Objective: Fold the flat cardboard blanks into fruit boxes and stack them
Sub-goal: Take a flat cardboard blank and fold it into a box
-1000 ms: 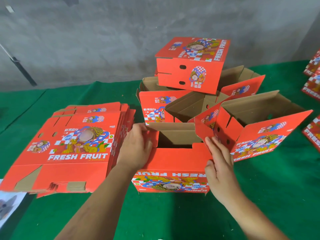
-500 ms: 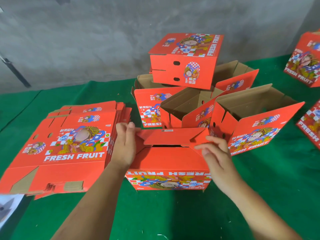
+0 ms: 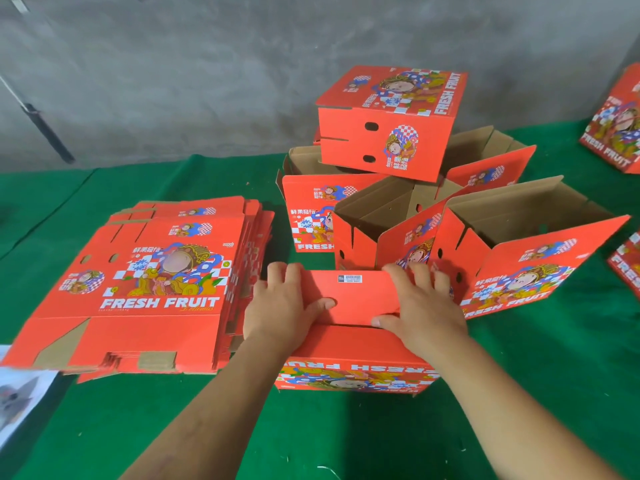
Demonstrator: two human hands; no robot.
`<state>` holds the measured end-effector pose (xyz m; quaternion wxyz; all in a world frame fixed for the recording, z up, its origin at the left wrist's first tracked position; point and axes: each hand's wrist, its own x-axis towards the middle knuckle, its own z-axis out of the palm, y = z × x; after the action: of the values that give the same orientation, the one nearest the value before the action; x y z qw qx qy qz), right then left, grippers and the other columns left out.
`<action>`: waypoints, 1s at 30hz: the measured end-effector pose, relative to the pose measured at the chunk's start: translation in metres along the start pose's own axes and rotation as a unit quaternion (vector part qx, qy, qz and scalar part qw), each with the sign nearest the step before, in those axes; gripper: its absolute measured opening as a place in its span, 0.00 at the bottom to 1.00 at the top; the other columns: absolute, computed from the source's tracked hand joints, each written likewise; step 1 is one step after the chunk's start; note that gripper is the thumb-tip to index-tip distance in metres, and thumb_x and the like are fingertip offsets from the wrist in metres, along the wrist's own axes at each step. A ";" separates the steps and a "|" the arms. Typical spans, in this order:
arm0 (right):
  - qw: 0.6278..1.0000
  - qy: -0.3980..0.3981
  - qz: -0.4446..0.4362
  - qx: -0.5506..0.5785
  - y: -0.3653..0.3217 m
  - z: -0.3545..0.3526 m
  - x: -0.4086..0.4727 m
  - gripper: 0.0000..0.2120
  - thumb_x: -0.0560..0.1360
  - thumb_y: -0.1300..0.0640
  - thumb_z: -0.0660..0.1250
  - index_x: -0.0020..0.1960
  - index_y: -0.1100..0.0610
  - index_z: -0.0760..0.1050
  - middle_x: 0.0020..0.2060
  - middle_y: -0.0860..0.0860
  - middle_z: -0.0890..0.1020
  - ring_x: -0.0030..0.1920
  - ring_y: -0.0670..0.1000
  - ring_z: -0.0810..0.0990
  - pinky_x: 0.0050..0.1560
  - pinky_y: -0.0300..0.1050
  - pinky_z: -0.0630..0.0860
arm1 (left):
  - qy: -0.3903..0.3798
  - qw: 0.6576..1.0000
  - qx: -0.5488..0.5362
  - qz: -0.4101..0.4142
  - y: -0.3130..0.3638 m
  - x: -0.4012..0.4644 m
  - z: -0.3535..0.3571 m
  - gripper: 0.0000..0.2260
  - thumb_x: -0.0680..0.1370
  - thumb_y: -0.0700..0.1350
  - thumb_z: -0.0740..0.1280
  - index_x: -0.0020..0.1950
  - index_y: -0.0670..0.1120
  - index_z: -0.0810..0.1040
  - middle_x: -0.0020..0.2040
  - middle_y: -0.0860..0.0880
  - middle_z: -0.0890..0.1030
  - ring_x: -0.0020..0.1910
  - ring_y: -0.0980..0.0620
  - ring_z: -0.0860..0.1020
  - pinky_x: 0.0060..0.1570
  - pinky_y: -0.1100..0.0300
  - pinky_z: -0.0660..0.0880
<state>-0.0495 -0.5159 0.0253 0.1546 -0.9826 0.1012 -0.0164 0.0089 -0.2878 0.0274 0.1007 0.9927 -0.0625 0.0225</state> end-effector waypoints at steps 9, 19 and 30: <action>0.855 0.033 0.196 0.480 0.012 -0.010 -0.017 0.24 0.79 0.40 0.68 0.72 0.45 0.72 0.71 0.52 0.68 0.68 0.54 0.71 0.71 0.53 0.68 | -0.004 0.885 -0.429 -0.184 -0.024 -0.008 -0.008 0.22 0.84 0.59 0.60 0.67 0.44 0.78 0.67 0.43 0.79 0.70 0.42 0.74 0.66 0.54 0.68; 0.823 0.060 0.062 0.562 -0.063 -0.091 -0.041 0.10 0.71 0.37 0.62 0.50 0.32 0.78 0.42 0.23 0.78 0.42 0.22 0.72 0.47 0.38 0.66 | 0.121 0.757 -0.564 -0.307 -0.038 -0.029 -0.111 0.10 0.77 0.51 0.63 0.44 0.52 0.84 0.32 0.52 0.80 0.35 0.50 0.77 0.35 0.60 0.69; 0.781 0.169 -0.052 0.599 -0.079 -0.150 -0.036 0.11 0.79 0.53 0.60 0.56 0.49 0.80 0.50 0.37 0.85 0.54 0.38 0.80 0.54 0.35 0.73 | 0.283 0.723 -0.612 -0.152 -0.010 -0.042 -0.203 0.13 0.76 0.45 0.63 0.50 0.52 0.87 0.49 0.58 0.86 0.39 0.65 0.81 0.40 0.62 0.76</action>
<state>-0.0786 -0.4798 0.1925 0.6913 -0.6775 0.0438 -0.2472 -0.0381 -0.2319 0.2218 0.7014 0.6588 0.1209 0.2438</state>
